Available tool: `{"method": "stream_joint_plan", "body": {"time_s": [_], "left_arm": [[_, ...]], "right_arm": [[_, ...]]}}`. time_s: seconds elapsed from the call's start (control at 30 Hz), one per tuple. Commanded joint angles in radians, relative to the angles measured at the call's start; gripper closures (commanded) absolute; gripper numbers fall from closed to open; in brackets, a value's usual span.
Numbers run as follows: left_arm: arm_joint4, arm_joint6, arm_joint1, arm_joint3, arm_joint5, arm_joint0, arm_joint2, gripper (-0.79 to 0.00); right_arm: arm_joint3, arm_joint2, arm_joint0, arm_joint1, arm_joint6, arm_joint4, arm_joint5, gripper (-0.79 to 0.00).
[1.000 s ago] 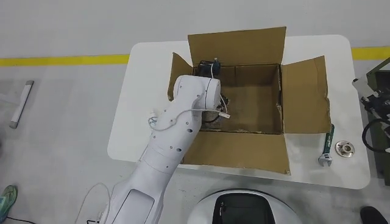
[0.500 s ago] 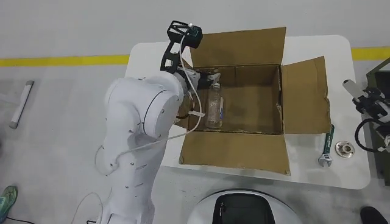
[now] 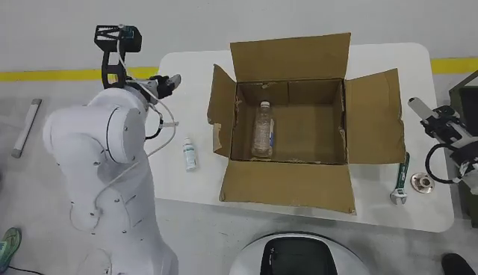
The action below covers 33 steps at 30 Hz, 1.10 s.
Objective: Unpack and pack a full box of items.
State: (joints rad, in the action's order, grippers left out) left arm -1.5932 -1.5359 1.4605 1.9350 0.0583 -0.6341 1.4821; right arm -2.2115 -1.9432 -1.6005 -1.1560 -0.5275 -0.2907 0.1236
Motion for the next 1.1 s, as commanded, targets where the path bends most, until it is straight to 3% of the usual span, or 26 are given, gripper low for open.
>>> {"method": "stream_joint_plan", "body": {"time_s": [0.0, 0.33, 0.5, 0.63, 0.97, 1.07], "left_arm": [[-0.043, 0.000, -0.005, -0.023, 0.015, -0.031, 0.017, -0.785], [-0.042, 0.000, -0.010, -0.045, 0.069, -0.208, 0.030, -0.785], [-0.034, 0.000, -0.007, -0.080, 0.024, -0.269, 0.025, -0.785], [-0.069, 0.000, -0.007, -0.122, 0.029, -0.288, 0.017, -0.785], [-0.072, 0.000, -0.007, -0.123, 0.029, -0.288, 0.017, -0.785], [-0.021, 0.051, -0.005, -0.138, 0.014, -0.300, 0.012, -0.785]], "right_arm": [[0.002, 0.006, 0.006, 0.001, -0.002, -0.004, 0.001, -0.785], [0.011, 0.026, 0.029, 0.005, -0.005, -0.017, 0.017, -0.785], [0.013, 0.037, 0.041, 0.007, -0.006, -0.024, 0.025, -0.785], [0.016, 0.045, 0.047, 0.009, -0.006, -0.030, 0.027, -0.785], [0.016, 0.082, 0.070, 0.012, -0.010, -0.049, 0.043, -0.785], [0.016, 0.093, 0.077, 0.013, -0.008, -0.055, 0.049, -0.785]]}}
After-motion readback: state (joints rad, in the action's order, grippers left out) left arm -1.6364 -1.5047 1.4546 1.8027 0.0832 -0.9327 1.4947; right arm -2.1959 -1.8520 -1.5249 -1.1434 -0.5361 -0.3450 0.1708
